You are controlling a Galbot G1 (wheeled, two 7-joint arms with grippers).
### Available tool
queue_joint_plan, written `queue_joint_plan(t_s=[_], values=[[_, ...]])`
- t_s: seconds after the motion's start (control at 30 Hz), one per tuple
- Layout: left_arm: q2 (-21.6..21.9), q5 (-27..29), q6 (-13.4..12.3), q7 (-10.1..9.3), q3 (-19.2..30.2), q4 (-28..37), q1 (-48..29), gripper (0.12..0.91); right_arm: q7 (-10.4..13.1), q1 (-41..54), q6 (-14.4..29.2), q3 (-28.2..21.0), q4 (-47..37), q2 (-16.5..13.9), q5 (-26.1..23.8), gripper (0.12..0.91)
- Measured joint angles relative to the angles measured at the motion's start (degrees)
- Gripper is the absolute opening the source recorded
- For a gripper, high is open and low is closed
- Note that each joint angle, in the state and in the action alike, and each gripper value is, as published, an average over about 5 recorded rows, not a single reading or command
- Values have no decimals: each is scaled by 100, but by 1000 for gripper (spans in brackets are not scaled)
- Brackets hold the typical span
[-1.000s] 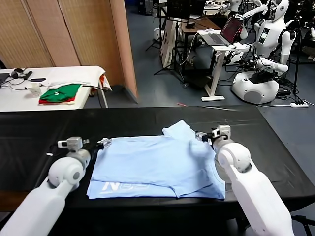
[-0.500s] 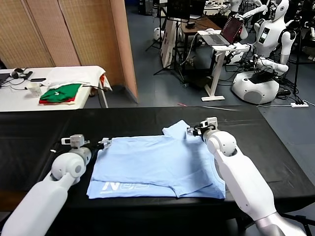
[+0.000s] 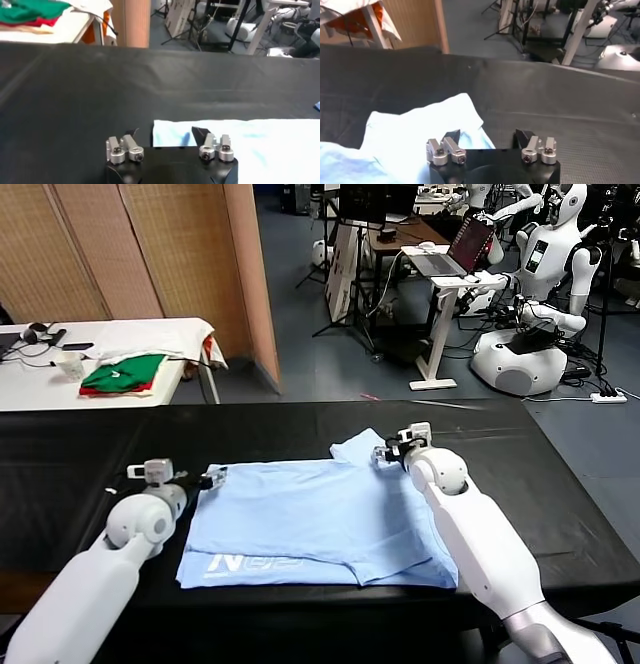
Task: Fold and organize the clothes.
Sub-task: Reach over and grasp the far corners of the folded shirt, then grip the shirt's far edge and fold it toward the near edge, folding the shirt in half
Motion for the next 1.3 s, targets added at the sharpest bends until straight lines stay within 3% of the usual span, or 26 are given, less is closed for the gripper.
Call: queue_joint_plan(t_s=[0.17, 0.27, 0.47, 0.53, 0.63, 0.97, 1.1, 1.3], values=[[-50, -23, 12, 10, 56, 76, -57, 699, -3, 8, 2, 0, -47, 37, -2, 789], [-83, -30, 58, 9, 79, 114, -65, 586, -22, 9, 2, -10, -51, 40, 1, 721], [-95, -43, 94, 42, 90, 160, -70, 270, -48, 16, 3, -24, -64, 39, 2, 382], [-85, -57, 100, 54, 94, 161, -85, 221, -43, 19, 3, -15, -63, 39, 1, 267], [-74, -67, 82, 62, 102, 158, -121, 189, -29, 4, 103, 17, -34, 37, -4, 171], [-11, -126, 23, -33, -48, -170, -71, 153, -51, -250, 966, 171, 474, -167, -177, 142], [76, -162, 30, -93, -167, -443, 64, 153, -29, -512, 844, 312, 950, -321, -175, 142], [246, -179, 37, -152, -365, -947, 458, 153, 158, -1072, 330, 564, 1778, -588, -109, 142]])
